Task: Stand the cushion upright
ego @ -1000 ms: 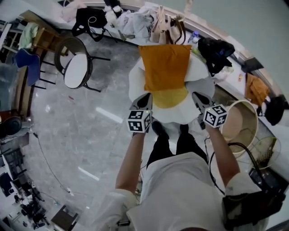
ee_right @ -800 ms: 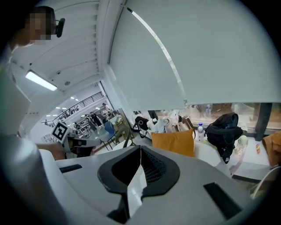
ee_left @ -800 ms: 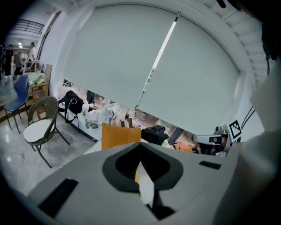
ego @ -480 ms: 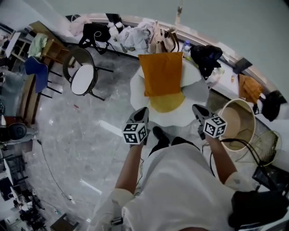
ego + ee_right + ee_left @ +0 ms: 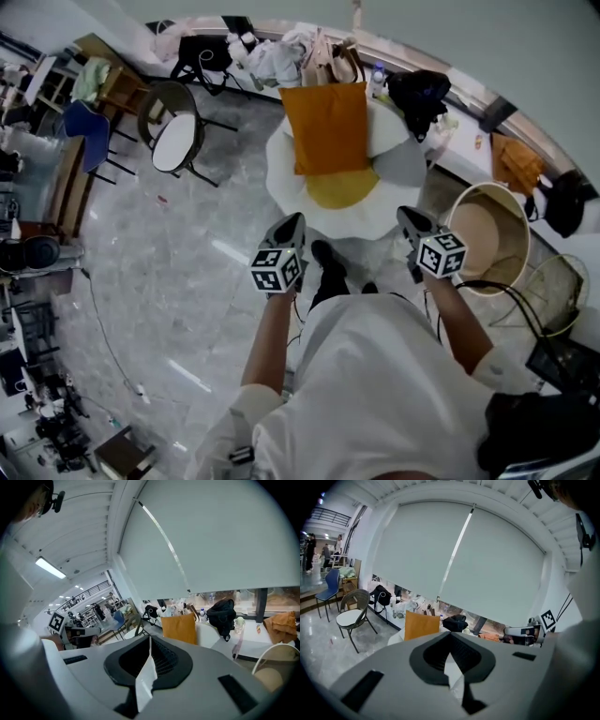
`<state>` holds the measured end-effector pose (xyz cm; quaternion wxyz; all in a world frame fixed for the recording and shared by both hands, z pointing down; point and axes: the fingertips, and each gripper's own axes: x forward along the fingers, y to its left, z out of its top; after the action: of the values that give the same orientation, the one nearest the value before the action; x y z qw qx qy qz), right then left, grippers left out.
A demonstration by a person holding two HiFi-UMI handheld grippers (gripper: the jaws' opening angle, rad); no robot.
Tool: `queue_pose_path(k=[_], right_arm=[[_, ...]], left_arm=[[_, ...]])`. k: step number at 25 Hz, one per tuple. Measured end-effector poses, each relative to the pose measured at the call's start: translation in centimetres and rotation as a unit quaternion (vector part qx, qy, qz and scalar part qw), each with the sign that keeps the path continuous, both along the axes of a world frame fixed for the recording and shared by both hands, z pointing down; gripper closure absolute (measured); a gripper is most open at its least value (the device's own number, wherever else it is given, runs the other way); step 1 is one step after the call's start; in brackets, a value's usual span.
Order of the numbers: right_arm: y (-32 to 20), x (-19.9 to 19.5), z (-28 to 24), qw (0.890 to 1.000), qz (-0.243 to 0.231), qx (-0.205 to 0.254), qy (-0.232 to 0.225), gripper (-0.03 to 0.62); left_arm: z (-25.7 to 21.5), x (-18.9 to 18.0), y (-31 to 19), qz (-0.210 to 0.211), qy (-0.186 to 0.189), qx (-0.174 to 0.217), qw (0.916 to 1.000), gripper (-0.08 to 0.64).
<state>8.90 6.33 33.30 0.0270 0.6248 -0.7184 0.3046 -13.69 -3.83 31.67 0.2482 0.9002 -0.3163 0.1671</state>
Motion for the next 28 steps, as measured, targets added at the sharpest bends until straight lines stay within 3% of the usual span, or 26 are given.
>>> queue_pose_path(k=[8, 15, 28], right_arm=[[9.1, -2.1, -1.3, 0.998, -0.035, 0.021, 0.04, 0.555], [13.9, -4.3, -4.4, 0.998, -0.031, 0.039, 0.039, 0.554], [20.2, -7.0, -3.7, 0.999, 0.028, 0.033, 0.019, 0.555]], left_arm=[[-1.8, -2.0, 10.5, -0.022, 0.03, 0.019, 0.9991, 0.558], [-3.2, -4.1, 17.1, -0.018, 0.045, 0.007, 0.9988, 0.558], [-2.9, -5.7, 21.9, 0.034, 0.051, -0.004, 0.9981, 0.558]])
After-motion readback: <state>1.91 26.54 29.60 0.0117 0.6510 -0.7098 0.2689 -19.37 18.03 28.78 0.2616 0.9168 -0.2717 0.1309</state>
